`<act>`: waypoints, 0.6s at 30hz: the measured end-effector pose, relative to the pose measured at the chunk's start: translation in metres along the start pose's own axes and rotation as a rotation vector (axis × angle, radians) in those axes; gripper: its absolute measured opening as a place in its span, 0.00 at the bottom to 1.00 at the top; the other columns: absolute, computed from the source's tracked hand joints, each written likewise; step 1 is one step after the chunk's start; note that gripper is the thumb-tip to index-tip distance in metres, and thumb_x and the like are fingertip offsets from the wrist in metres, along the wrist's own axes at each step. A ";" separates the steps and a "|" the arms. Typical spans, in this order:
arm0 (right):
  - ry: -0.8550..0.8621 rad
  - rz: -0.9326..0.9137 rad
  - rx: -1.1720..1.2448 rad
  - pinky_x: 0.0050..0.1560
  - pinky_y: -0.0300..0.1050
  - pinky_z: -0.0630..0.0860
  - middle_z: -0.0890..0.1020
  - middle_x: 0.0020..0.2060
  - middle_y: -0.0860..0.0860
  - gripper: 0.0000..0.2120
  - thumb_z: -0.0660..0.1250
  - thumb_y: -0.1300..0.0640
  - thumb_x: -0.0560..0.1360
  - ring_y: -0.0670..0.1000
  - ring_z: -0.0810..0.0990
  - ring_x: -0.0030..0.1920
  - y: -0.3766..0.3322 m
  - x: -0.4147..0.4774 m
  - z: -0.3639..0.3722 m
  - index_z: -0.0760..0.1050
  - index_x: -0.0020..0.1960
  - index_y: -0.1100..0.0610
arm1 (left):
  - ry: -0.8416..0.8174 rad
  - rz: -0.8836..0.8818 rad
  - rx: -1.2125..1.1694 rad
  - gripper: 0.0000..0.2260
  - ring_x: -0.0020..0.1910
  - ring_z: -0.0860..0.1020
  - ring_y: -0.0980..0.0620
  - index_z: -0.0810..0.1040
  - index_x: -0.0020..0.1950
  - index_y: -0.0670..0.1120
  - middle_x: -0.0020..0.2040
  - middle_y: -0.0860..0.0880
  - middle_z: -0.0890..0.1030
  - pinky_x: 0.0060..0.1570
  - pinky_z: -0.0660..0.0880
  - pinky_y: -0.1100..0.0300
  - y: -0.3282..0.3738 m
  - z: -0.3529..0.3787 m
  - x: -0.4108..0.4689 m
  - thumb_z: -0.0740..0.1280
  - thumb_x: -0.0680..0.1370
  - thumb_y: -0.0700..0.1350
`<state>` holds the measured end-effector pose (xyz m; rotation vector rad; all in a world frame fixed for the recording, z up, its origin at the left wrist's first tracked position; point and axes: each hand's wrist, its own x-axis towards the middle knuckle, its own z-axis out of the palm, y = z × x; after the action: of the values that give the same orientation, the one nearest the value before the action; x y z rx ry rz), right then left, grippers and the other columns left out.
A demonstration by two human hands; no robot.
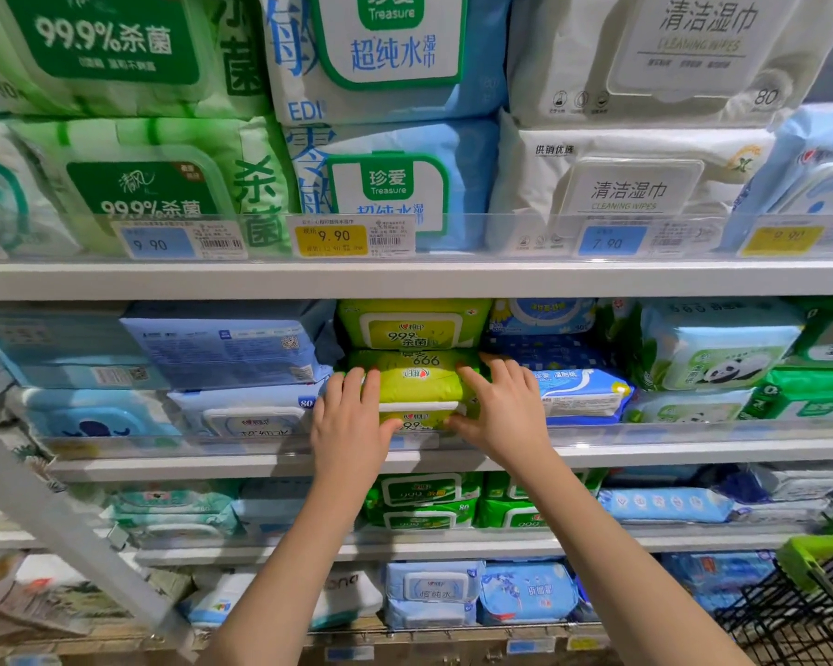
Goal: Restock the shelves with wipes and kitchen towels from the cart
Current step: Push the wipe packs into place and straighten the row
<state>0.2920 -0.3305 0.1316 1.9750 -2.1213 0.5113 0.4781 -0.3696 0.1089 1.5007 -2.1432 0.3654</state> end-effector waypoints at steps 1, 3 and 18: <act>0.021 -0.004 0.002 0.63 0.56 0.67 0.75 0.61 0.60 0.32 0.76 0.41 0.64 0.61 0.73 0.62 -0.001 -0.001 -0.001 0.76 0.63 0.54 | -0.003 0.001 0.001 0.31 0.56 0.76 0.40 0.78 0.59 0.42 0.57 0.43 0.79 0.50 0.76 0.47 0.001 -0.002 0.001 0.80 0.61 0.54; 0.123 -0.002 0.020 0.62 0.56 0.69 0.74 0.61 0.60 0.33 0.76 0.41 0.63 0.60 0.72 0.61 -0.002 -0.005 0.000 0.73 0.62 0.56 | 0.005 0.017 0.029 0.31 0.60 0.74 0.40 0.79 0.58 0.41 0.60 0.42 0.77 0.55 0.74 0.44 0.002 -0.007 0.003 0.80 0.61 0.55; -0.087 -0.046 0.112 0.72 0.54 0.55 0.70 0.68 0.53 0.33 0.63 0.34 0.72 0.55 0.70 0.66 -0.002 0.016 -0.011 0.67 0.69 0.53 | -0.184 0.079 -0.052 0.38 0.65 0.68 0.47 0.66 0.70 0.46 0.68 0.48 0.69 0.68 0.59 0.54 -0.006 -0.023 0.029 0.72 0.67 0.63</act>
<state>0.2919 -0.3414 0.1476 2.1380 -2.1353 0.5573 0.4811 -0.3834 0.1436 1.4735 -2.3415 0.2042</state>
